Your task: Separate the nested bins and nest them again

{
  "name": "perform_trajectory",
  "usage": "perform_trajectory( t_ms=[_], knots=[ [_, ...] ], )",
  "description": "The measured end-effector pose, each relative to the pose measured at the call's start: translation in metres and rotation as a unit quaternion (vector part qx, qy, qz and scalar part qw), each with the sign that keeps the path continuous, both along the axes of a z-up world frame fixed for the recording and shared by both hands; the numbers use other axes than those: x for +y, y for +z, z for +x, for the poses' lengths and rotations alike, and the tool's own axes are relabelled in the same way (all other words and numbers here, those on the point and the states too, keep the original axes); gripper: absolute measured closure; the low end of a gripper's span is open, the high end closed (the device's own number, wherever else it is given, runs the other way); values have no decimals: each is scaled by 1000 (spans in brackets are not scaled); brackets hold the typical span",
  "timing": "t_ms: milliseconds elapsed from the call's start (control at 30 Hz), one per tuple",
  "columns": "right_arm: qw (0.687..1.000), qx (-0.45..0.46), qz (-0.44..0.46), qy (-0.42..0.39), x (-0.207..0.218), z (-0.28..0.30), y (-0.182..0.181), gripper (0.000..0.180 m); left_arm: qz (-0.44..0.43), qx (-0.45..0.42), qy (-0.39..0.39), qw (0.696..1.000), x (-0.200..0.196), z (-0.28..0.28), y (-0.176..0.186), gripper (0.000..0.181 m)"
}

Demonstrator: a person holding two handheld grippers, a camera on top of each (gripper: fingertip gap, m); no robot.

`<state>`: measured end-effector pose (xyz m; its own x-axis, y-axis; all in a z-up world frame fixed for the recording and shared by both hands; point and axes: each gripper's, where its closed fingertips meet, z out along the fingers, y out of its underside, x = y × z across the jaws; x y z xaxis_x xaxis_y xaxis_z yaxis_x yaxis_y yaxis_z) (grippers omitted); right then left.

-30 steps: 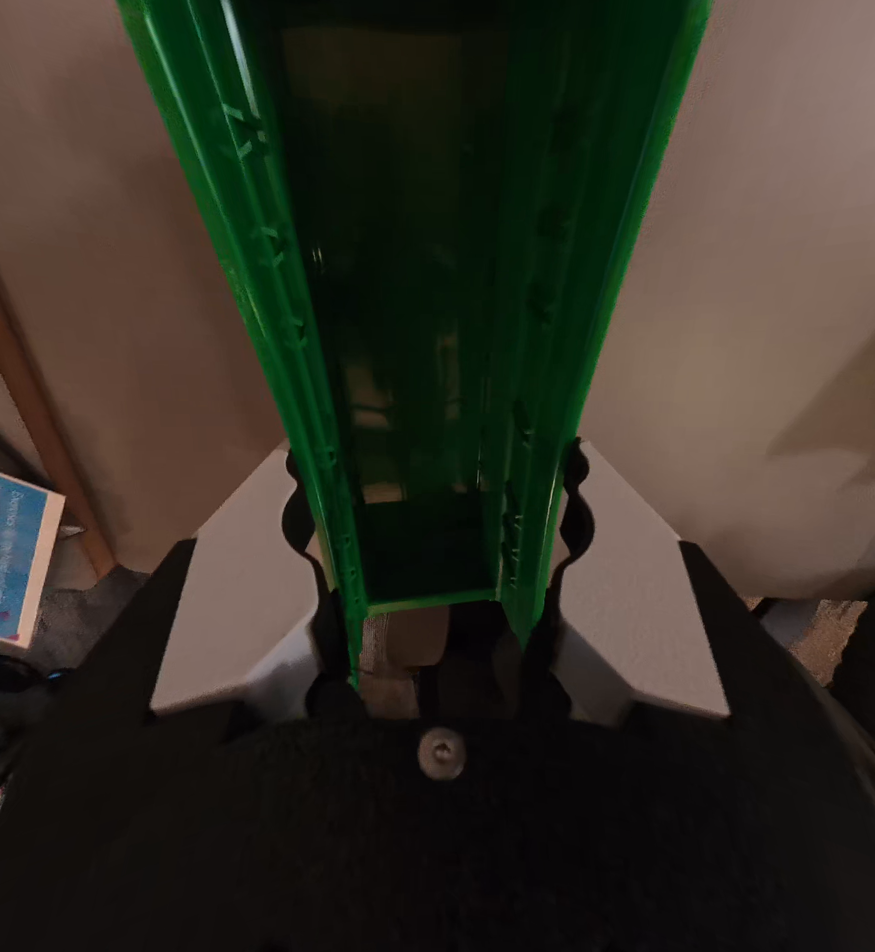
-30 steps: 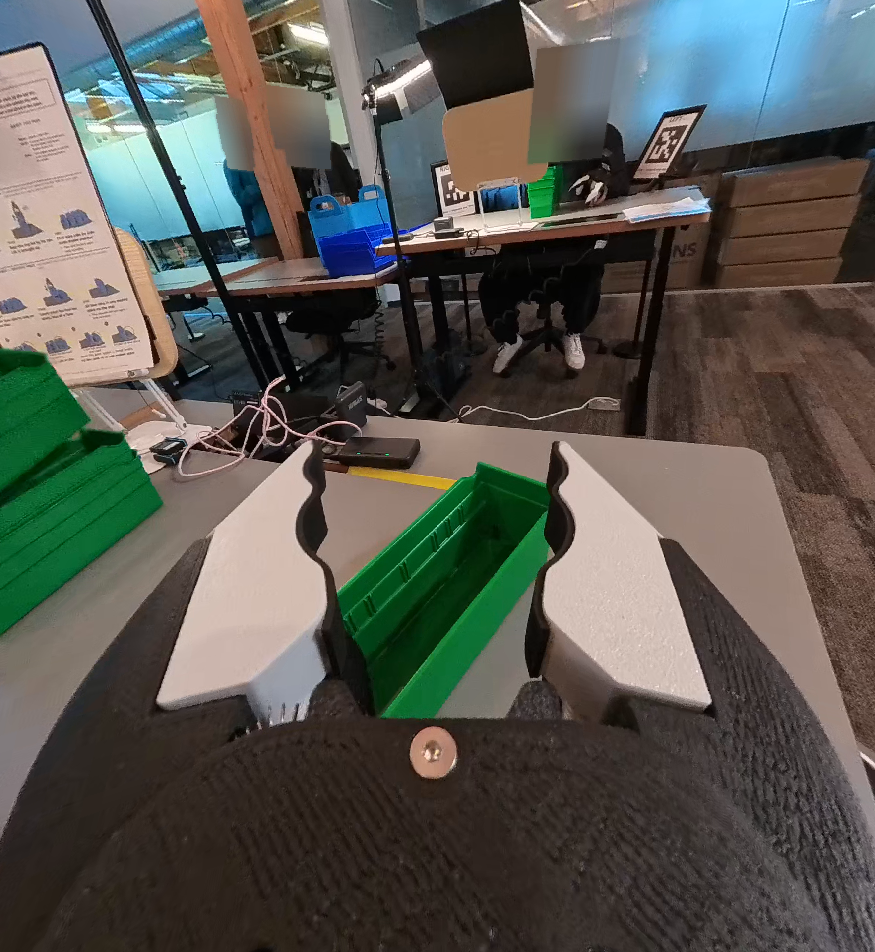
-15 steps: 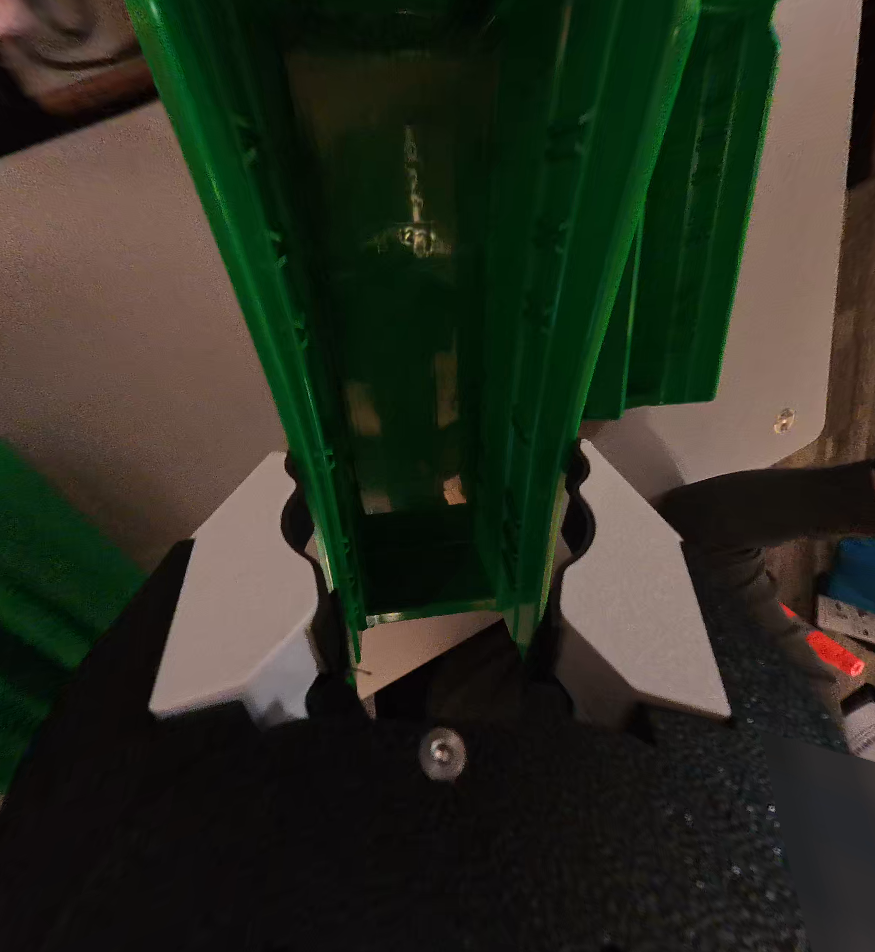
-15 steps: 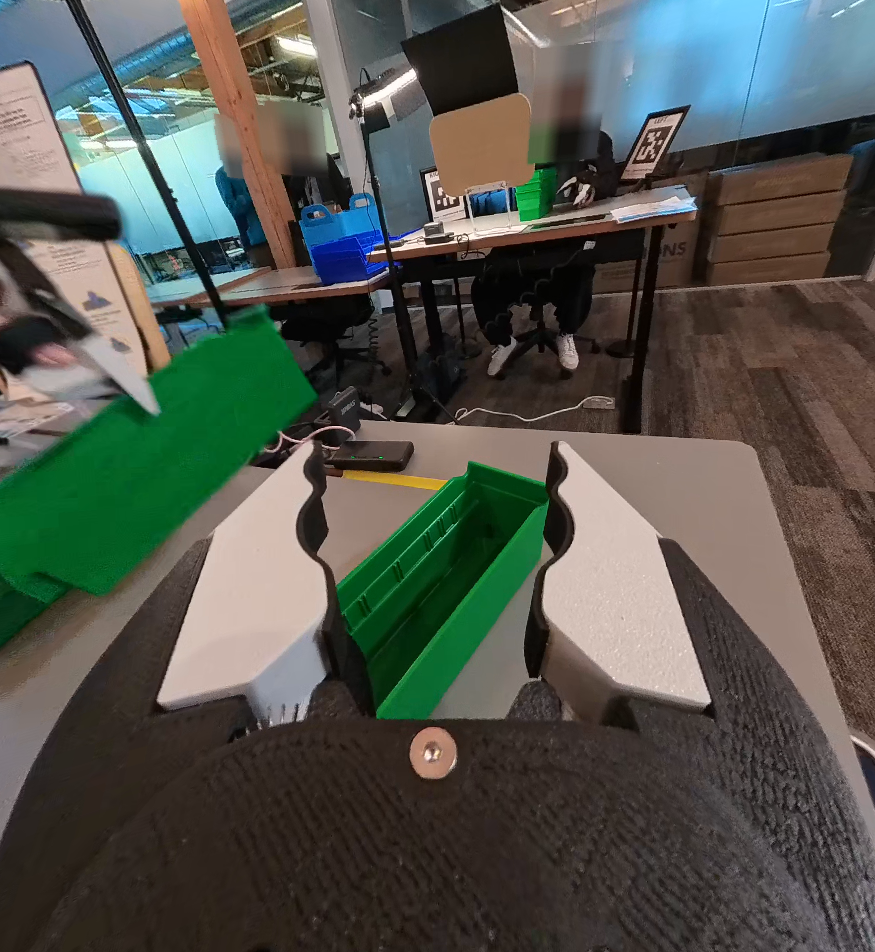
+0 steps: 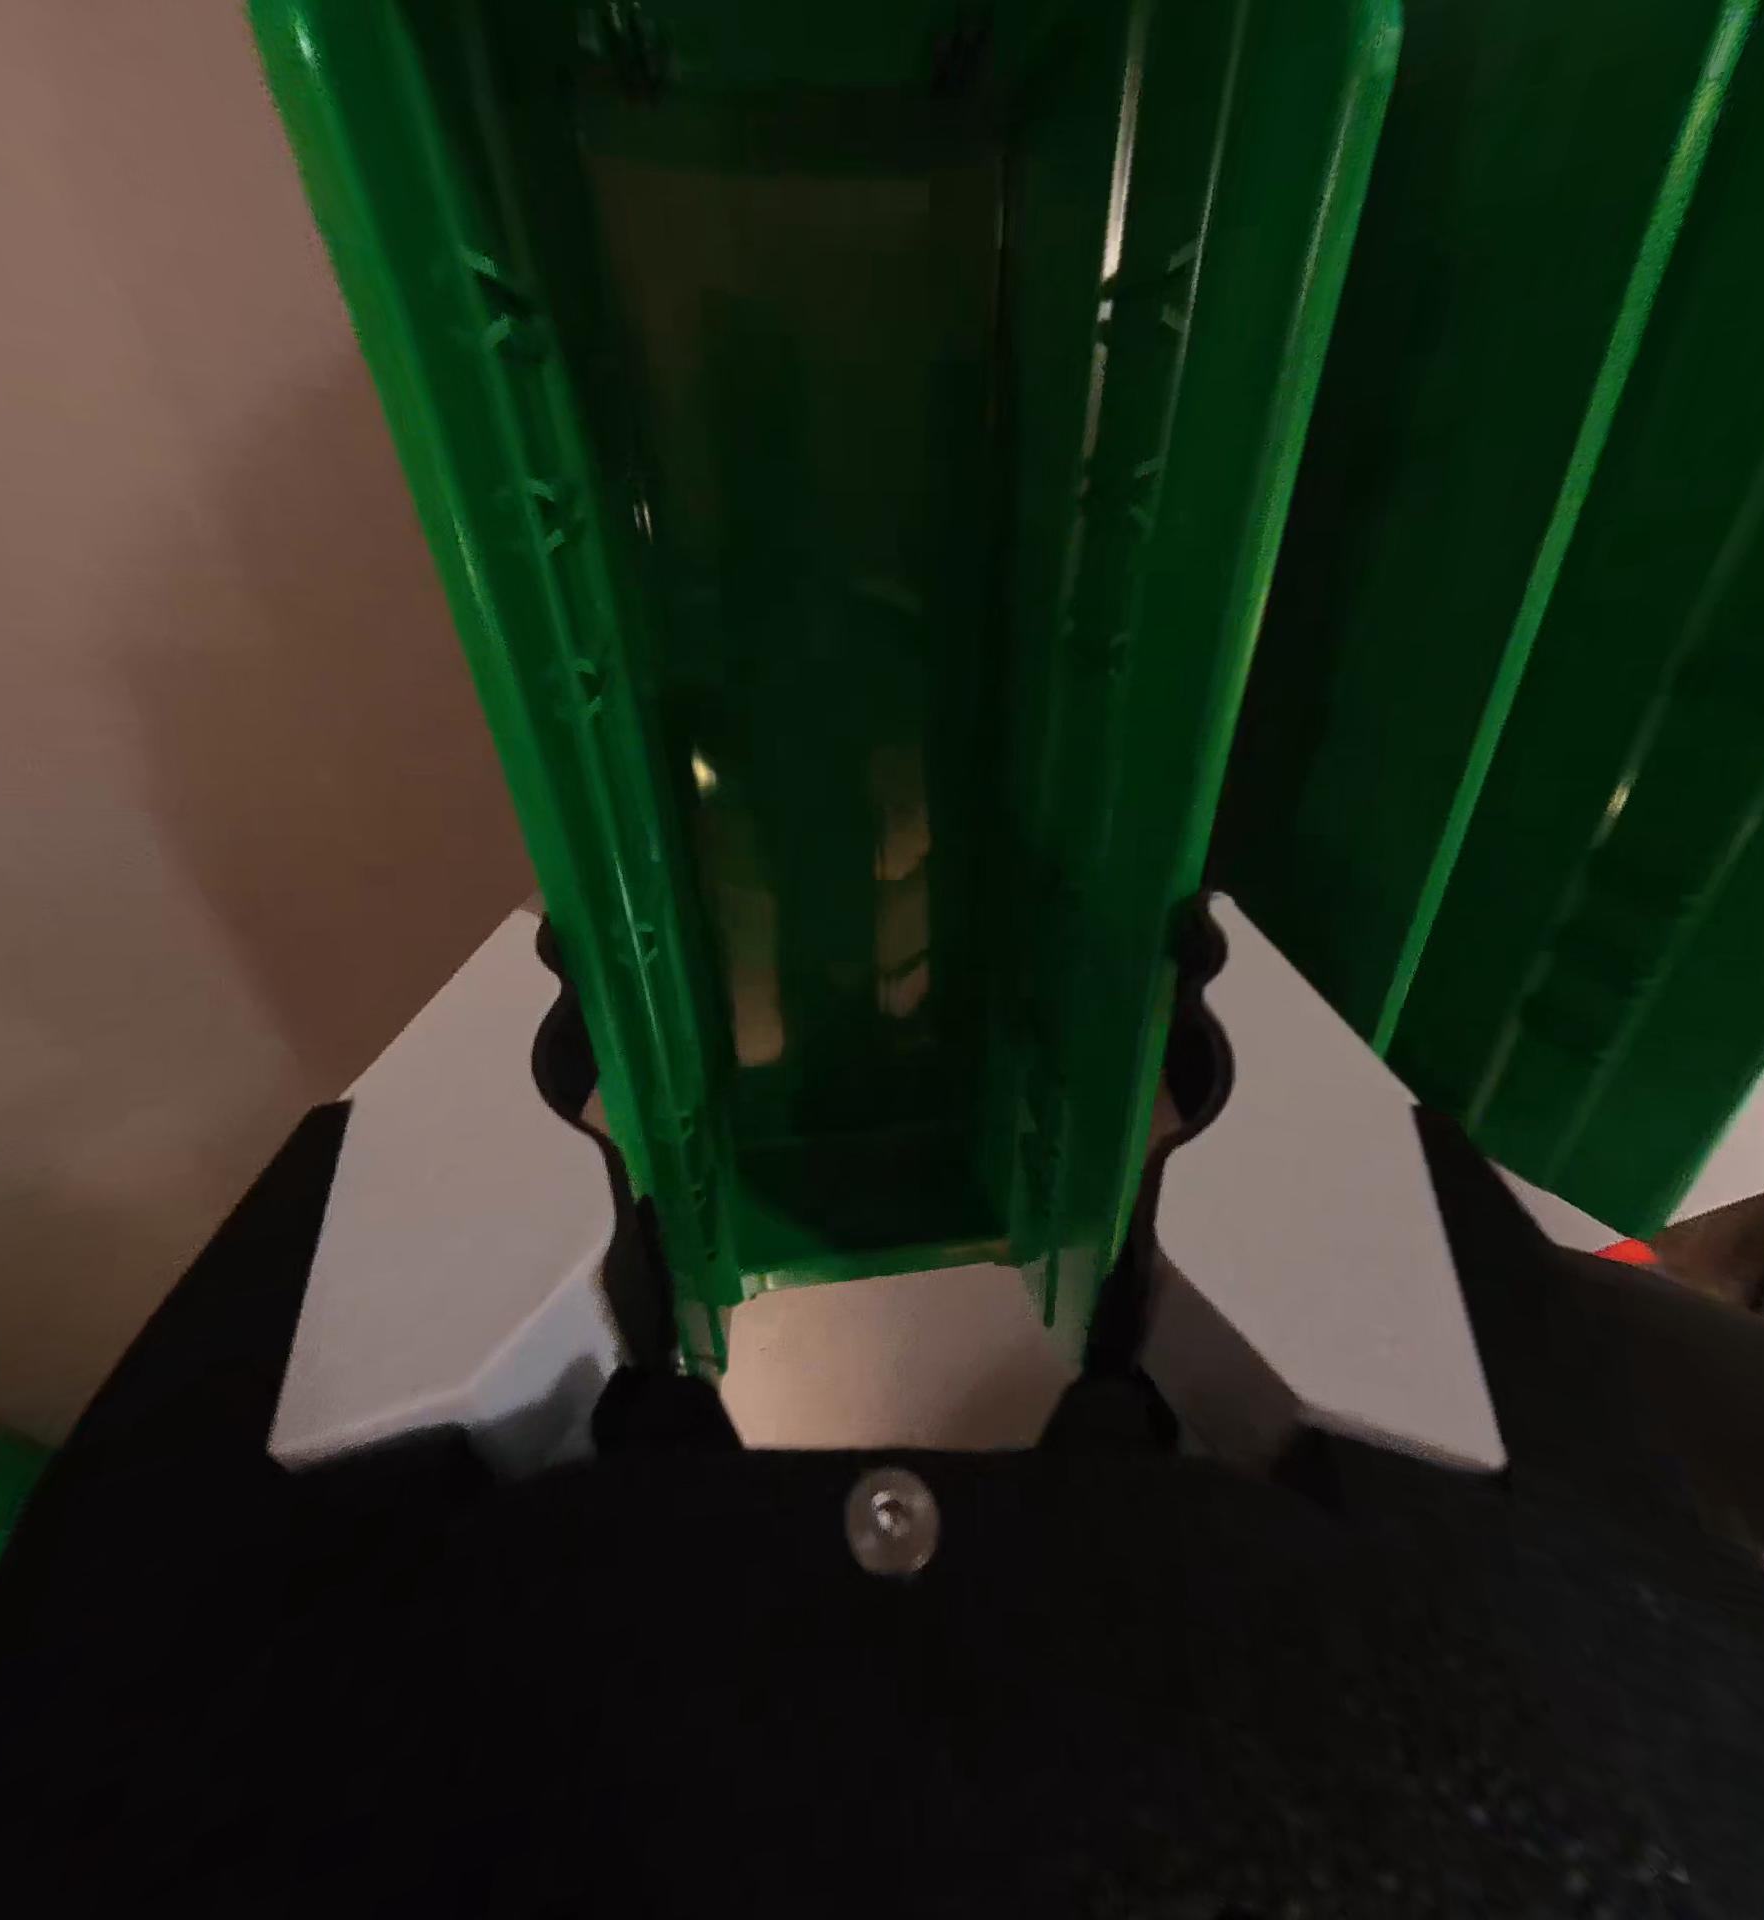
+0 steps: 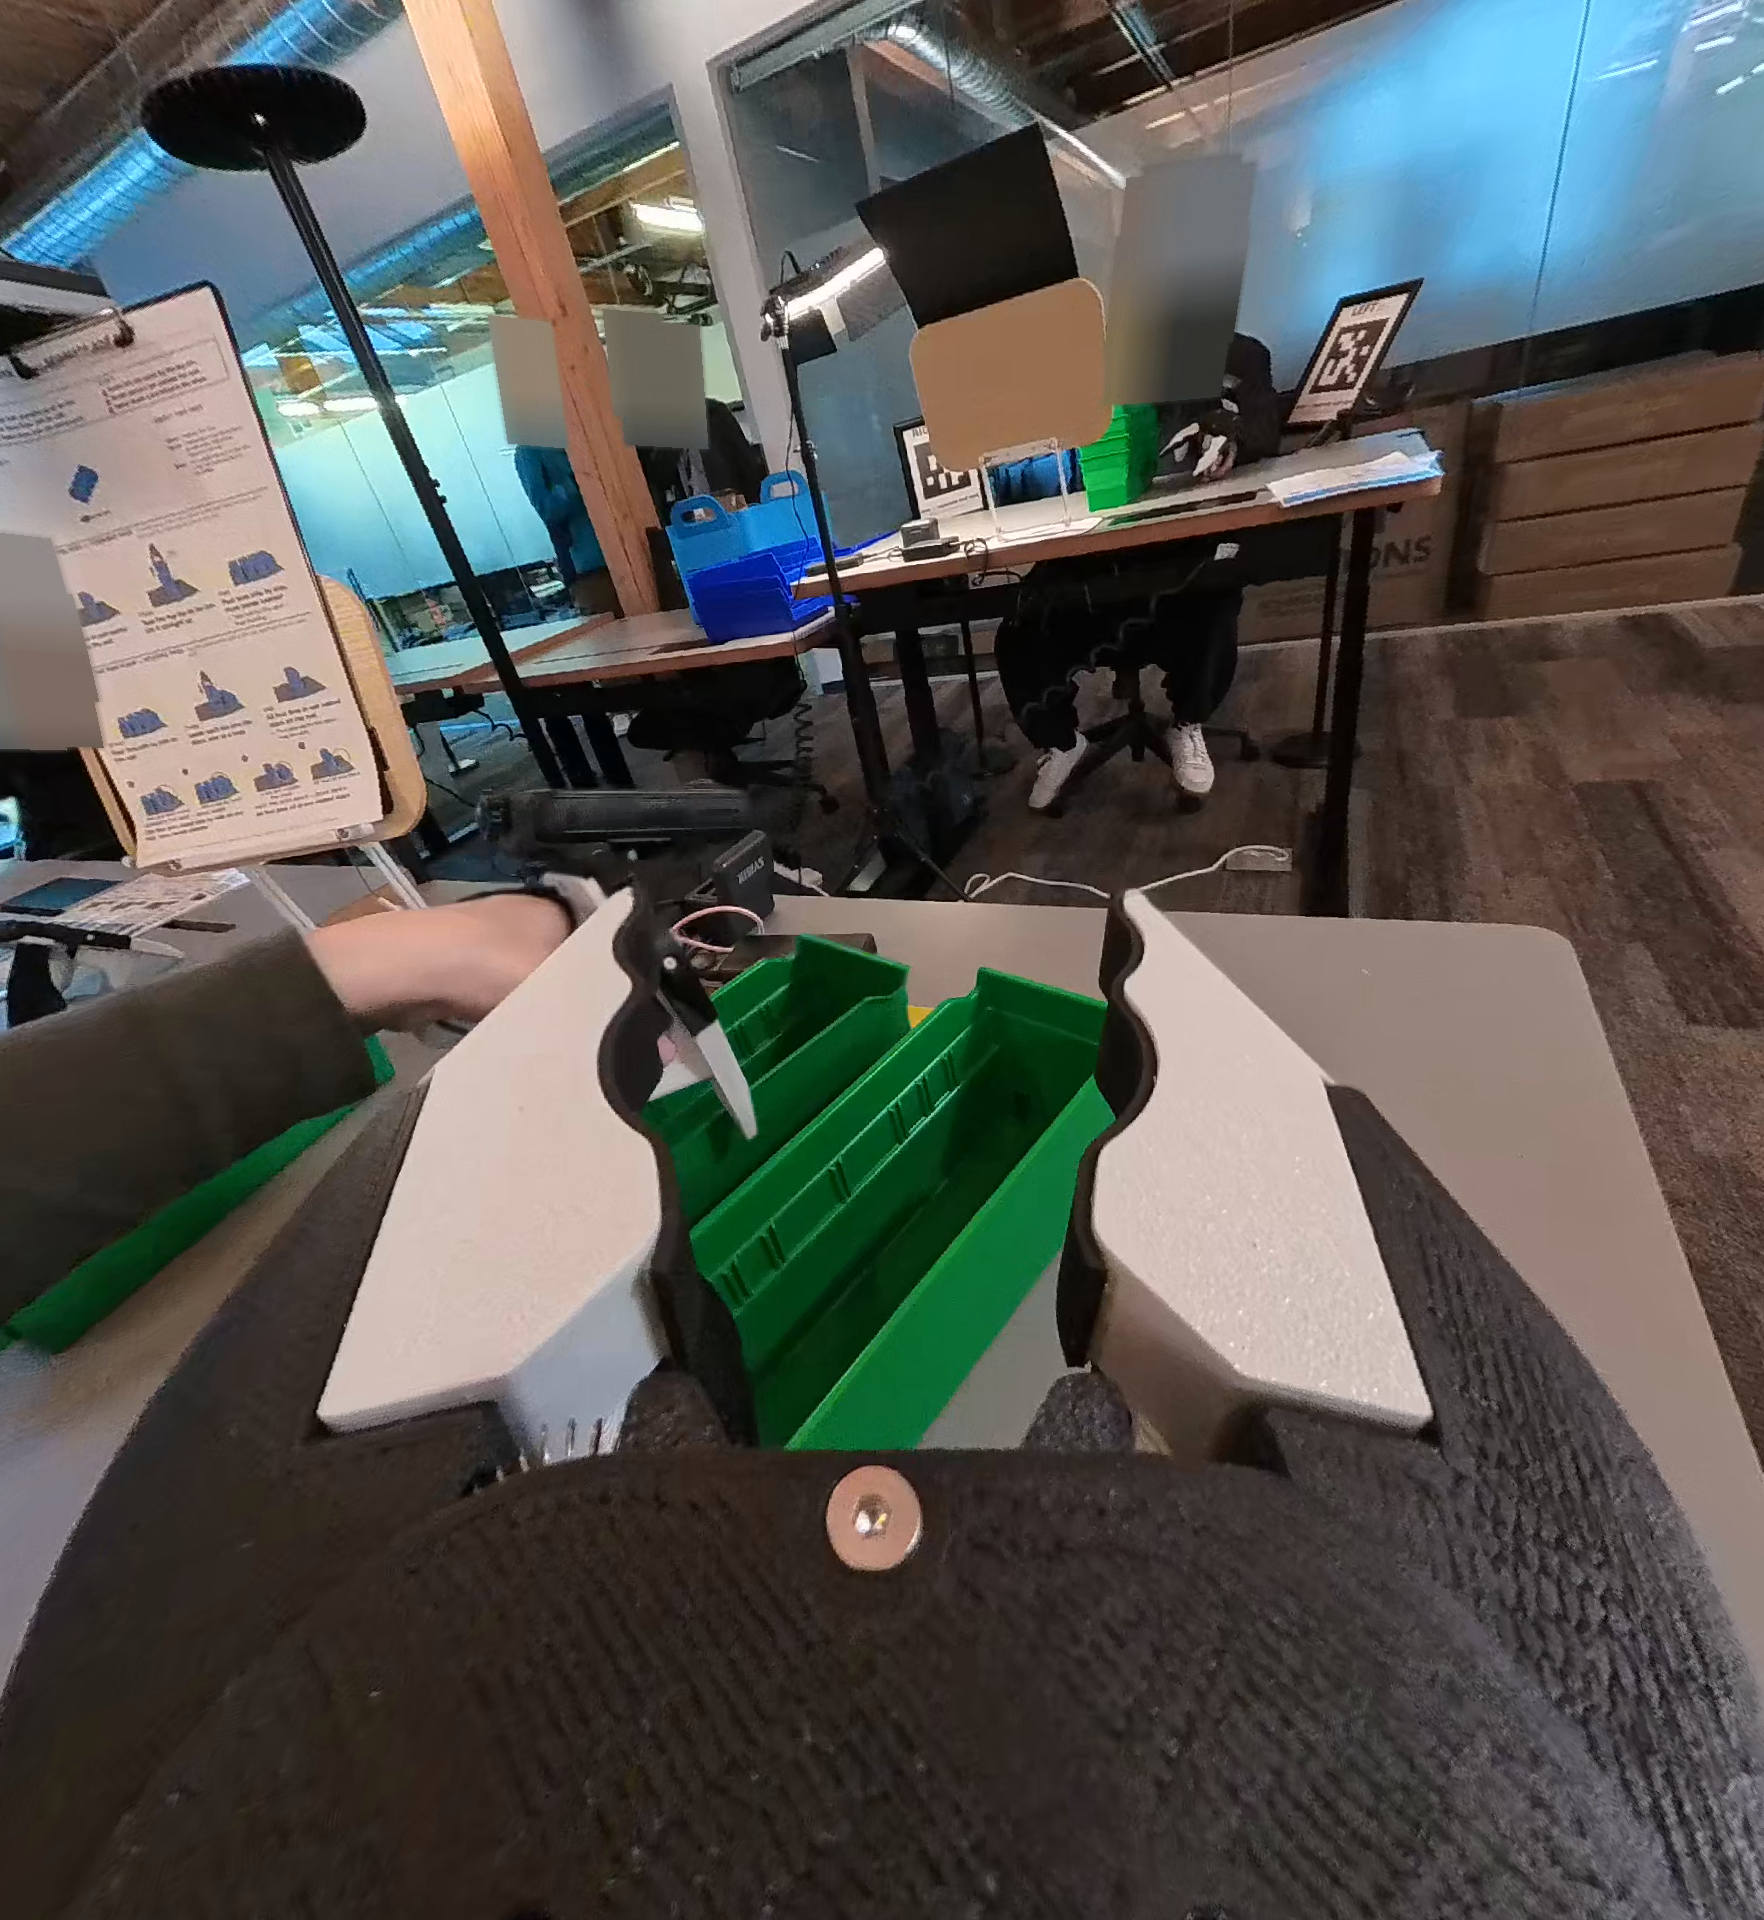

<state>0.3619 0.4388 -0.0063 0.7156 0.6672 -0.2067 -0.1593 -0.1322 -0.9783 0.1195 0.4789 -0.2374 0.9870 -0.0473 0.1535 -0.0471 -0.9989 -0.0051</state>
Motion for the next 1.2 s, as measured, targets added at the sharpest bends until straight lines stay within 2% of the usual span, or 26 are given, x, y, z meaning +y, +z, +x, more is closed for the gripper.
perform_trajectory(
  t_ms=[33, 100, 133, 200, 300, 433, 567, 667, 733, 800, 867, 933, 1067, 1200],
  knots=[
    [1000, 0, -3, -1, 1, 0, -1, 94, -1, -10, 4, 1000, -1, 0, -1, 61],
    [1000, -3, -8, -2, 3, 0, -4, 93, 16, -47, 3, 999, -1, 1, 7, 32],
    [1000, -4, -9, -3, 4, 0, -4, 93, 39, -73, -7, 997, 1, 0, 19, 29],
    [1000, -4, -9, -5, 4, 1, -5, 93, 115, -111, -38, 986, 5, -10, 57, 40],
    [1000, -1, -7, -7, 4, 1, -3, 93, 189, -67, -52, 978, -16, -72, 112, 37],
    [1000, -6, -13, -8, 6, -1, -6, 93, 227, 23, 29, 973, -67, -200, 155, 23],
    [1000, -17, -14, -8, 6, -7, -8, 93, 210, 102, 135, 963, -135, -323, 144, 21],
    [1000, -26, -11, -6, 4, -12, -8, 93, 177, 107, 178, 962, -181, -374, 114, 21],
    [1000, -28, -8, -7, 4, -14, -6, 93, 170, 60, 200, 963, -197, -382, 95, 21],
    [999, -32, -11, -6, 5, -17, -8, 93, 210, -30, 185, 960, -193, -367, 95, 21],
    [999, -40, -18, -4, 6, -20, -12, 93, 244, 13, 184, 952, -191, -385, 95, 21],
    [999, -45, -20, -2, 7, -23, -14, 93, 190, 58, 175, 964, -207, -393, 74, 21],
    [998, -53, -22, 6, 8, -31, -17, 93, 130, 17, 210, 969, -216, -375, 40, 21],
    [998, -58, -27, 11, 9, -34, -20, 93, 78, 37, 241, 967, -227, -379, 17, 23]
  ],
)
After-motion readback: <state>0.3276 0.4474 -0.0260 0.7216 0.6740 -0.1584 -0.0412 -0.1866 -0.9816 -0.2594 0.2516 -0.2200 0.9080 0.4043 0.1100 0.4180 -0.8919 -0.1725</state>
